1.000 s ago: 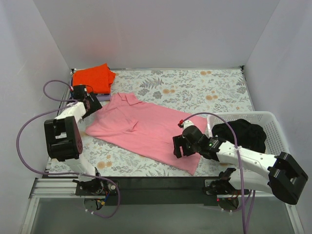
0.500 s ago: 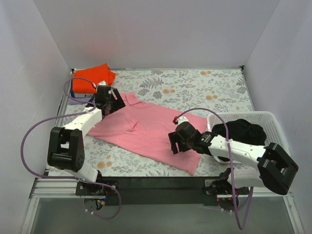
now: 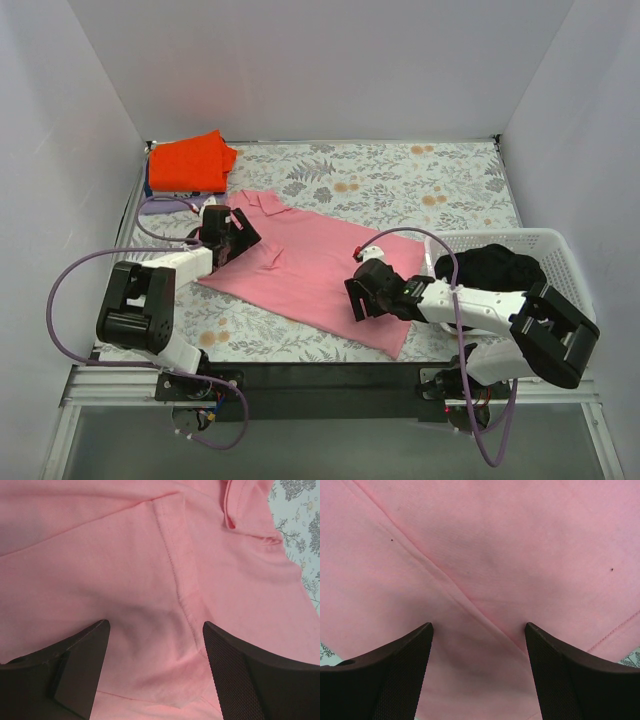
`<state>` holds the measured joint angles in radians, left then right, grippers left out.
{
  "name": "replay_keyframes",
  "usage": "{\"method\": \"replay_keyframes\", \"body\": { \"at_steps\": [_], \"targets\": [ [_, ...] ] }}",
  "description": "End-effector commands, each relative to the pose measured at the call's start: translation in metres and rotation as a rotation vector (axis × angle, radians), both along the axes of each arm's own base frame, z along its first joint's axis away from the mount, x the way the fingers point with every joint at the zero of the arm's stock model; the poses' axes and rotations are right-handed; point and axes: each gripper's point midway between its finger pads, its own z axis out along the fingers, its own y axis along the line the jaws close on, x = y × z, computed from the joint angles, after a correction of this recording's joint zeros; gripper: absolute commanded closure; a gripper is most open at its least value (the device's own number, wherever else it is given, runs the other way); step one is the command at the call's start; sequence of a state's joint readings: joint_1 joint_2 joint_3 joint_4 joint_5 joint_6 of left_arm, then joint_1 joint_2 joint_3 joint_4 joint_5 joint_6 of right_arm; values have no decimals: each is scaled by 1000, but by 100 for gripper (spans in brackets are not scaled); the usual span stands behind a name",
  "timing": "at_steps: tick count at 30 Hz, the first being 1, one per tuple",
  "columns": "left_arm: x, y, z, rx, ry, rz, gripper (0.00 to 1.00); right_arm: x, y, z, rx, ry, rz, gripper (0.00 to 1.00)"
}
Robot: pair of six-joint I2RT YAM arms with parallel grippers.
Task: Fold and stack the t-shirts
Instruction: Fold the tshirt
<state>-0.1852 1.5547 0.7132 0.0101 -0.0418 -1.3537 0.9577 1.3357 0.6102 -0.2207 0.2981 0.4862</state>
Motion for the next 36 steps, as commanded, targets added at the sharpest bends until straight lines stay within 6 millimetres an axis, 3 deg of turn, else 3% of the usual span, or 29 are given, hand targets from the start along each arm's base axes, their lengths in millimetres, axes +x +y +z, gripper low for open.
{"method": "replay_keyframes", "body": {
  "at_steps": [1, 11, 23, 26, 28, 31, 33, 34, 35, 36],
  "targets": [
    [-20, 1, -18, -27, 45, 25, 25, -14, -11, -16, -42, 46, -40, 20],
    [-55, 17, -23, 6, 77, 94, 25, -53, -26, -23, -133, 128, -48, 20],
    [-73, 35, -14, 66, 82, 147, 24, -69, -12, -13, -122, 141, -29, 20],
    [-64, 34, 3, 64, 44, 137, 24, -66, -9, -7, -123, 121, -30, 20],
    [-49, 32, 29, 54, -18, 136, 24, -60, -8, 1, -120, 95, -38, 20],
    [-25, 26, 67, 35, -100, 122, 24, -45, 3, 27, -81, 21, -41, 18],
    [-12, 21, 82, 31, -128, 107, 24, -34, 11, 49, -46, -33, -36, 18],
    [0, 18, 100, 26, -168, 104, 24, -28, 12, 55, -38, -46, -41, 18],
    [7, 17, 105, 34, -180, 96, 24, -23, 13, 64, -23, -66, -45, 17],
    [13, 14, 98, 48, -158, 83, 24, -16, 16, 73, -13, -86, -37, 17]
  ]
}}
